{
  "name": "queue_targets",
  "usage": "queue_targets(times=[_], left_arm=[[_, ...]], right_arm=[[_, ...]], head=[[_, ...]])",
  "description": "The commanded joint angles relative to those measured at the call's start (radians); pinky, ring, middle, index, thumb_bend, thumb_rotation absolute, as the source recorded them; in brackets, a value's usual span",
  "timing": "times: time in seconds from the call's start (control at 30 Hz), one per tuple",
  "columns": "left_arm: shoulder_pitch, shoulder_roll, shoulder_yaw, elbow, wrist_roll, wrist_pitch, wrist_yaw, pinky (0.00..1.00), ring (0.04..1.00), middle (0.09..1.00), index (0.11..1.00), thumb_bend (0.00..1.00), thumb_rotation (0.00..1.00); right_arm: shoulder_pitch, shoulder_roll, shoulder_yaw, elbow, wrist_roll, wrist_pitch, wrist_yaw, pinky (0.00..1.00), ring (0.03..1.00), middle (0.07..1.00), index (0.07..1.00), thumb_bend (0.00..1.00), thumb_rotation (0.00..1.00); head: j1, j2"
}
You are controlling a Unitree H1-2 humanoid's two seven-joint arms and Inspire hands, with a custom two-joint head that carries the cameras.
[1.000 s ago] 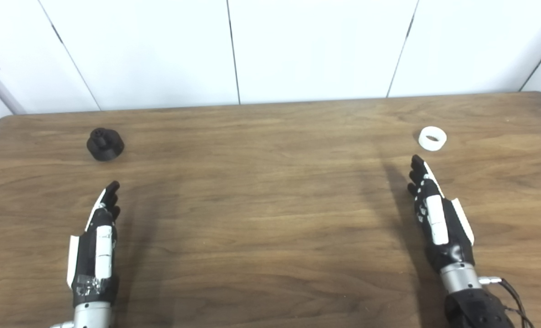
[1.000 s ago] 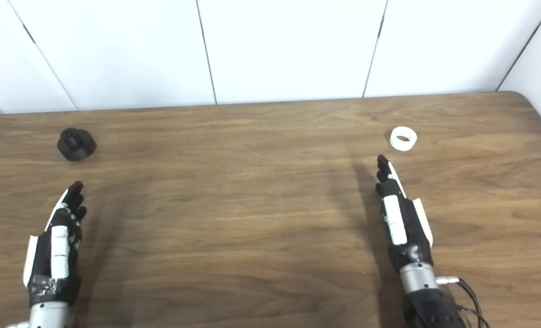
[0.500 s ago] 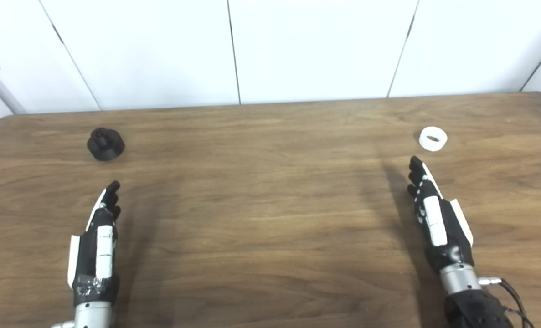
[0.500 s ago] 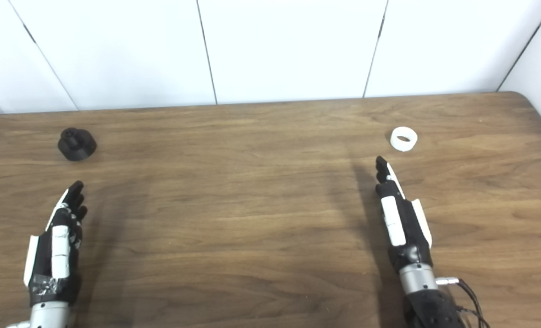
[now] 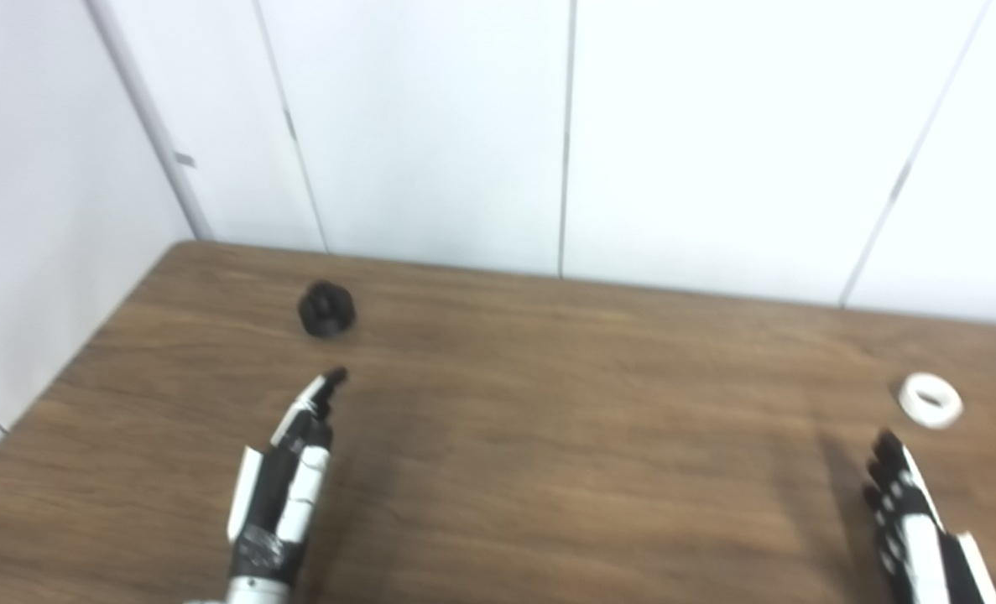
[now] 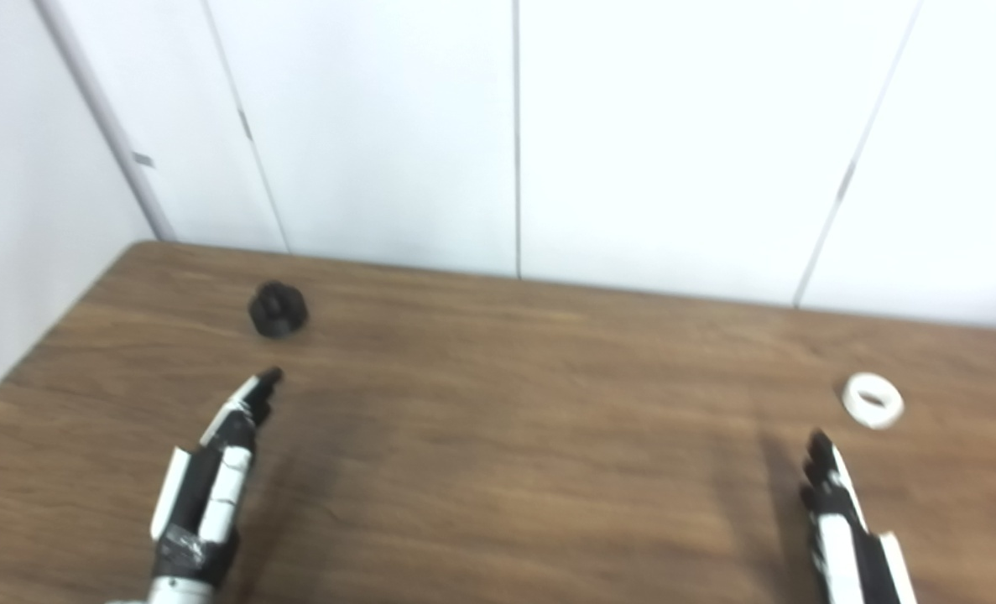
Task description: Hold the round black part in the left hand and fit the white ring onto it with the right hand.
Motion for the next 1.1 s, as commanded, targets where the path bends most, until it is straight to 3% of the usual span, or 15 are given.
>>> queue_targets(times=[0.0,0.23,0.37,0.57,0.73,0.9,1.07], left_arm=[[0.017,-0.052,-0.029,0.085,0.019,-0.035,0.005,1.00,1.000,0.966,0.906,0.53,0.83],[0.010,-0.062,-0.036,0.108,0.052,-0.059,0.019,1.00,1.000,0.975,0.916,0.54,0.80],[0.008,-0.057,-0.038,0.119,0.073,-0.066,0.024,1.00,1.000,0.984,0.928,0.53,0.81],[0.009,-0.053,-0.018,0.086,0.157,-0.011,0.068,1.00,0.991,0.970,0.922,0.66,0.72],[0.006,-0.035,-0.001,-0.050,0.248,0.206,0.085,0.97,0.976,0.958,0.911,0.78,0.61],[-0.063,0.026,0.020,-0.130,0.270,0.367,0.064,1.00,0.999,0.973,0.919,0.90,0.47],[-0.147,0.114,0.018,-0.143,0.382,0.488,0.041,1.00,1.000,0.999,0.956,0.97,0.48]], right_arm=[[0.004,-0.014,-0.008,0.008,0.018,-0.027,0.006,1.00,1.000,1.000,0.997,0.49,1.00],[-0.001,-0.019,-0.006,0.019,0.030,-0.040,0.015,1.00,1.000,1.000,0.993,0.50,1.00],[-0.007,-0.008,-0.008,0.029,-0.022,-0.035,-0.024,1.00,0.976,0.965,0.949,0.56,1.00],[-0.003,-0.008,0.004,0.035,0.002,-0.041,-0.003,1.00,0.993,0.979,0.960,0.59,1.00],[0.000,-0.006,0.010,0.039,0.011,-0.055,0.009,1.00,1.000,1.000,0.982,0.54,1.00],[-0.002,-0.009,0.011,0.051,0.005,-0.062,0.008,1.00,1.000,1.000,0.987,0.56,1.00],[-0.010,-0.009,0.015,0.077,-0.003,-0.080,0.005,1.00,1.000,0.997,0.980,0.57,1.00]], head=[[0.007,-0.006],[0.021,-0.020],[0.016,-0.019],[0.001,-0.018],[-0.006,-0.015],[-0.012,-0.013],[-0.025,-0.016]])
